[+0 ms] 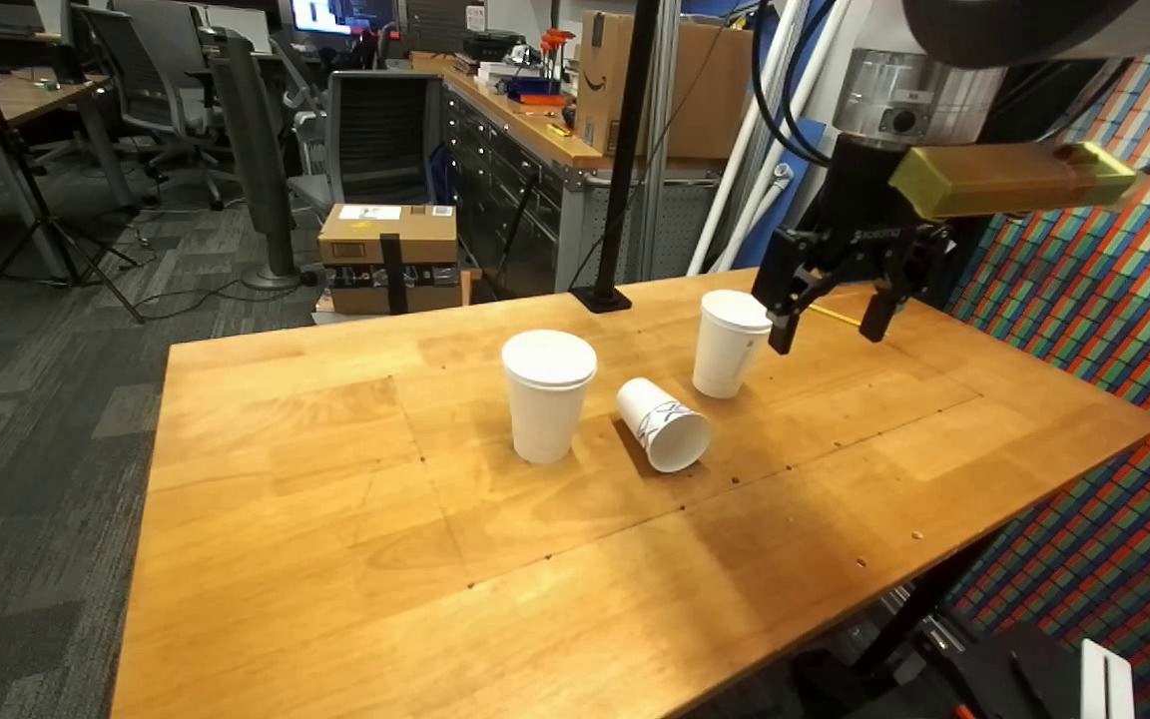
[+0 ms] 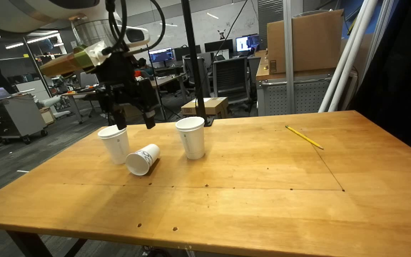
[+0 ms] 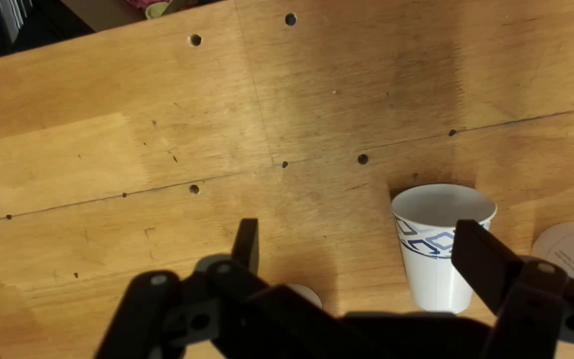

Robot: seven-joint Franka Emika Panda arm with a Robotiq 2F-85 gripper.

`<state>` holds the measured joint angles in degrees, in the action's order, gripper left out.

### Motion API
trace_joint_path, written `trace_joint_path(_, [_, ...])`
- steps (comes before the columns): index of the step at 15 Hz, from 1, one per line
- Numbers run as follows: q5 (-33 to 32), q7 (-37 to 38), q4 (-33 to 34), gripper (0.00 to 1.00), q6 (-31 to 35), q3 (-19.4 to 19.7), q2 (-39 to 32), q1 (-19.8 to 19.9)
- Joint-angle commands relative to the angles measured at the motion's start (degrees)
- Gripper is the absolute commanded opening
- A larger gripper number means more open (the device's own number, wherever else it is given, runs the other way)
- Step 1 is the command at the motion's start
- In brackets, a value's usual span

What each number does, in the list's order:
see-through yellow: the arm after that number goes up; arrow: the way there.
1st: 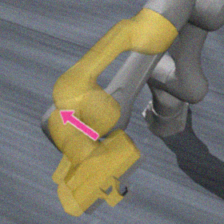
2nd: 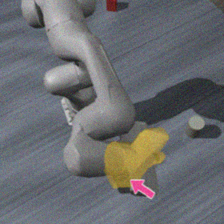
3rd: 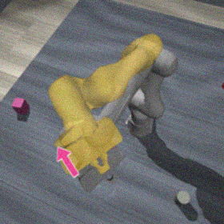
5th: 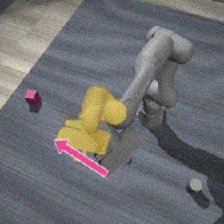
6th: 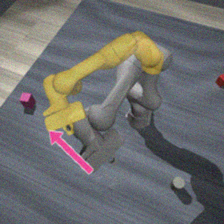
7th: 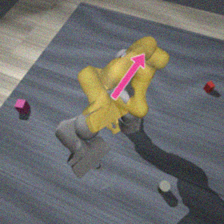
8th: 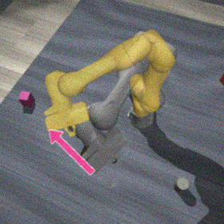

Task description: Put the right cup in the left cup

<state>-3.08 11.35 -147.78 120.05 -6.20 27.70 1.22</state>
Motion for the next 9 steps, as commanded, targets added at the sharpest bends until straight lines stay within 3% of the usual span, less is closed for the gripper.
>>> trace_joint_path(1, [0.27,-2.99,-1.05,1.0,4.32,1.45,0.41,-1.27])
trace_joint_path(5, [0.36,-4.12,-1.14,1.0,4.57,1.79,0.18,-1.43])
trace_joint_path(8, [-0.62,-0.68,-0.72,1.0,1.98,0.73,0.07,-0.43])
trace_joint_path(9, [-1.17,0.03,9.03,1.0,0.52,1.13,-8.97,0.92])
